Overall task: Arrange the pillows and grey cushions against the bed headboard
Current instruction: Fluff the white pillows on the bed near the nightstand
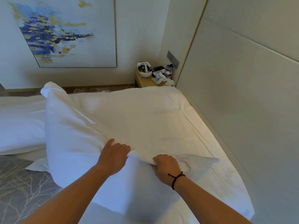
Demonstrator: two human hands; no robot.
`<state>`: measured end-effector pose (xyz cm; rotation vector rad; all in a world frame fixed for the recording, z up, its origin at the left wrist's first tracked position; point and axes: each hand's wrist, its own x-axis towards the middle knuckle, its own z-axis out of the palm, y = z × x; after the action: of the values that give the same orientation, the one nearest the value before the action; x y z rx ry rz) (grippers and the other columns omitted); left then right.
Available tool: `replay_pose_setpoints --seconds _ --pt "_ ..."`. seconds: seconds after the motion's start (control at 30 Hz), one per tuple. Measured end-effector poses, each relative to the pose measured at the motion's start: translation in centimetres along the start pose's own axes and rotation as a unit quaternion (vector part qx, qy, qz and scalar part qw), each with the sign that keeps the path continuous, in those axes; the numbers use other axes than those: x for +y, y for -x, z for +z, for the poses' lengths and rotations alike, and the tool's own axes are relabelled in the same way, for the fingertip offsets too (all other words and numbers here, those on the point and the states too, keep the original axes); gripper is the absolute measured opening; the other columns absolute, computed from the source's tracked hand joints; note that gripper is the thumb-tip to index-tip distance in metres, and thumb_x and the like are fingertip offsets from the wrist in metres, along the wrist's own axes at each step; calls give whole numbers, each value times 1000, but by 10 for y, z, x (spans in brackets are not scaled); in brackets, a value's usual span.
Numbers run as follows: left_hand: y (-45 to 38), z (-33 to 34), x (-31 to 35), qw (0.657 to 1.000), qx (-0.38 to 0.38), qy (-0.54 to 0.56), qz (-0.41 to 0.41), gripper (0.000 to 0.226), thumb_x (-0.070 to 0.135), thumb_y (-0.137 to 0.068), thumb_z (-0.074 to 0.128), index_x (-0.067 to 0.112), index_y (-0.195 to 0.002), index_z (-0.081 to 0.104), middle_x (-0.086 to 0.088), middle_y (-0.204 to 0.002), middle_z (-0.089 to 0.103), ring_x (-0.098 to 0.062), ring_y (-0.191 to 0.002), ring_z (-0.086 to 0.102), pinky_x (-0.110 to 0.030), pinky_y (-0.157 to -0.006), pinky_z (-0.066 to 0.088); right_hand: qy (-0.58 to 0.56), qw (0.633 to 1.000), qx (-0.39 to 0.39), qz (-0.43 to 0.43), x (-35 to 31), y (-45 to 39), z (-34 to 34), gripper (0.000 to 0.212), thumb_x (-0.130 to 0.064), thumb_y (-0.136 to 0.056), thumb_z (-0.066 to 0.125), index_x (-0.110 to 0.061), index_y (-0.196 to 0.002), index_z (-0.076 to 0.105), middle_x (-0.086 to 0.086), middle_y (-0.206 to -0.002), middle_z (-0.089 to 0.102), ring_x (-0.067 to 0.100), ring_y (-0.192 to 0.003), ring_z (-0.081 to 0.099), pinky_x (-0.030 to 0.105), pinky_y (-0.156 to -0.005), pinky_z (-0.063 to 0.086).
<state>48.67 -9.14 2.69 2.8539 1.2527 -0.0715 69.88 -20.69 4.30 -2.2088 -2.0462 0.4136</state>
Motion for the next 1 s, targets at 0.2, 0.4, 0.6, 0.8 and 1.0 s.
replay_pose_setpoints --seconds 0.2,0.4,0.6,0.8,1.0 --pt "-64 -34 58 993 114 14 1 9 32 -91 62 28 -85 66 7 -70 65 -18 -74 65 -41 -95 39 -57 994 72 53 60 6 -39 33 -35 -98 44 -12 -79 58 4 -81 60 25 -73 54 33 -62 35" --pt "-164 -77 158 978 197 46 49 15 28 -90 56 27 -87 70 7 -81 72 -21 -85 67 -44 -103 34 -137 967 179 121 159 25 -91 26 -29 -98 49 -11 -87 64 5 -91 66 23 -85 58 26 -68 28" --pt "-283 -139 271 950 274 80 129 40 36 -94 35 24 -92 74 3 -89 74 -24 -94 66 -52 -110 29 -135 917 346 147 268 34 -178 22 -22 -86 52 -10 -72 64 8 -71 67 27 -66 59 24 -63 27" --pt "-386 -143 360 965 224 88 107 29 37 -101 44 34 -122 65 0 -141 56 -25 -136 42 -55 -116 18 -151 898 359 203 383 -4 -197 28 -30 -90 38 -21 -64 41 6 -69 60 23 -60 41 32 -59 22" --pt "-396 -34 426 980 -100 169 23 85 67 -90 45 44 -152 -9 1 -165 -15 -29 -150 16 -51 -111 33 -59 943 55 322 489 -7 -134 51 -60 -96 32 -23 -128 47 6 -119 58 30 -108 57 41 -88 43"
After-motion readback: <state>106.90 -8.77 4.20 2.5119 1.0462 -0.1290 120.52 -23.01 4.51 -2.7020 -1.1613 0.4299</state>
